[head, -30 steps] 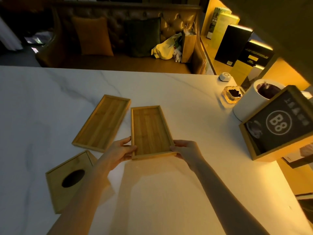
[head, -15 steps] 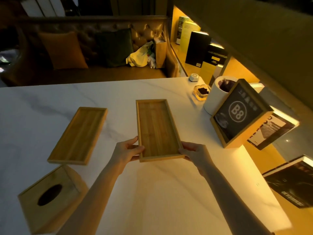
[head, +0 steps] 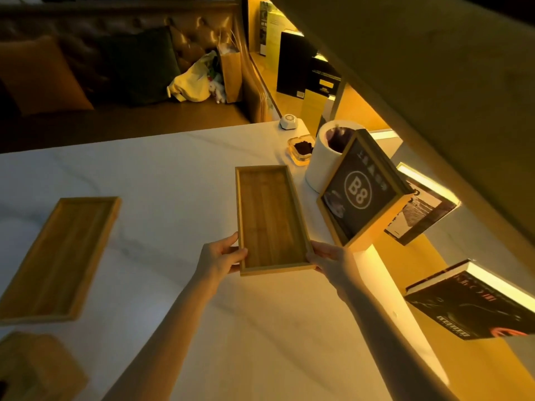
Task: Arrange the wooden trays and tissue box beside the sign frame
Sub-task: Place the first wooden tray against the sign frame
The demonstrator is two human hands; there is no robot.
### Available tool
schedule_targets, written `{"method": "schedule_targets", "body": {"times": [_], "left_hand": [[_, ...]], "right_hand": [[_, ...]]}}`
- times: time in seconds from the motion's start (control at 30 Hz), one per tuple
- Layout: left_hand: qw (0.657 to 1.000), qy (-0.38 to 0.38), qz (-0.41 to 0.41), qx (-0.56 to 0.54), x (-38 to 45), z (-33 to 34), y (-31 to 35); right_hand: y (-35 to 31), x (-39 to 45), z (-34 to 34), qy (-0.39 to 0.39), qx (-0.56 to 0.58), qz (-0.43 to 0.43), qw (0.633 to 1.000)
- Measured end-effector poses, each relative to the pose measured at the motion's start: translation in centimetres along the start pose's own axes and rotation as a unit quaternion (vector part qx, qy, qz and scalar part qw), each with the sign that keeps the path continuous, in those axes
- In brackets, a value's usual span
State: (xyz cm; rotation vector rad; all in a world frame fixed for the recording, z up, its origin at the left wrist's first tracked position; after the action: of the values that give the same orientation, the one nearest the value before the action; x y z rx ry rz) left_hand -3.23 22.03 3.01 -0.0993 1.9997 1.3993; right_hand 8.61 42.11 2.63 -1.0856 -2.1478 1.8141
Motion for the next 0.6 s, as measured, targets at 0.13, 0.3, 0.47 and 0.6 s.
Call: {"method": "schedule_targets", "body": {"times": [0.13,0.3,0.47,0.6], "left_hand": [[1.000,-0.011,-0.011,0.008,1.5,1.8,0.2],[0.999,-0.025,-0.025,0.005,3.3,3.9,-0.1],[1.000,-0.015,-0.010,0.015,4.6,4.8,-0.2],[0.999,-0.005,0.004,0.032,5.3,5.1,-0.2]], "right_hand": [[1.0,1.1,-1.1,0.020,-0.002,0.025,0.999],[2.2,2.2,-2.4,0.038,0.000,0.042,0.998],[2.2,3.4,-2.7,0.029,-0.040,0.019,0.999],[2.6,4.1,-2.7,0.030,-0.071,0.002,0.997]]}}
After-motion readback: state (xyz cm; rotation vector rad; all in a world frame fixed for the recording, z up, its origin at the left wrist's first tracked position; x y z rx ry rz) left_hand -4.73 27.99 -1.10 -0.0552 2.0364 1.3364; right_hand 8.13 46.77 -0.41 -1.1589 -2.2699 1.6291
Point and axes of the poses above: each hand's wrist, its own x-axis towards the middle knuckle, its own z-axis out of the palm, y = z × x, the point moved 8 cm from there along x, towards the middle knuckle, and after that the axes turned 7 degrees about -z, right-handed, at the moved point
